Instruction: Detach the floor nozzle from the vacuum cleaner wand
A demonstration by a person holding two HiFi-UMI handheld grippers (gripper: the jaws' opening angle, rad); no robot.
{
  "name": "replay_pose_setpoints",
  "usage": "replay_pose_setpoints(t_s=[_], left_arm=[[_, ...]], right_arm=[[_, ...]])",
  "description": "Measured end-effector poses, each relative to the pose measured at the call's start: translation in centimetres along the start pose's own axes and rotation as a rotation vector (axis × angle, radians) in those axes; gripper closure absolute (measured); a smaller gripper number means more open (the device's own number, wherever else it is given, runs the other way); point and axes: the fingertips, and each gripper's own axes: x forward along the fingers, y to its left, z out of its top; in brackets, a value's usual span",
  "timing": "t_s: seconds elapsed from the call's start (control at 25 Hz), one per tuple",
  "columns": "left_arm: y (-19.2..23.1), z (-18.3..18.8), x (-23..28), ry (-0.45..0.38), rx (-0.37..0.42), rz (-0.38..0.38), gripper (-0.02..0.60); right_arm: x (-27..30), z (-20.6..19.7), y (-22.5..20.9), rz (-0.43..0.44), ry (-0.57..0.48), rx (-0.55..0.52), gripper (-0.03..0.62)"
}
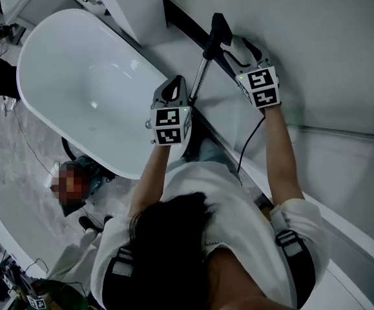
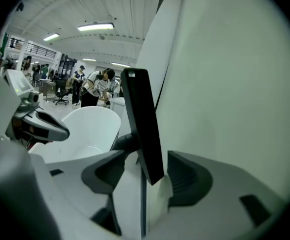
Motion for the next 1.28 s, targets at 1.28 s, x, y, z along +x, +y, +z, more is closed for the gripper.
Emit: replay_pose_setpoints(t_s=[1.28], left_arm=[[1.0, -1.4, 4.3, 0.034, 0.010, 0.067, 0.577]], right_arm=[[8.9, -2.2, 0.3, 0.281, 0.067, -0.472, 0.290]])
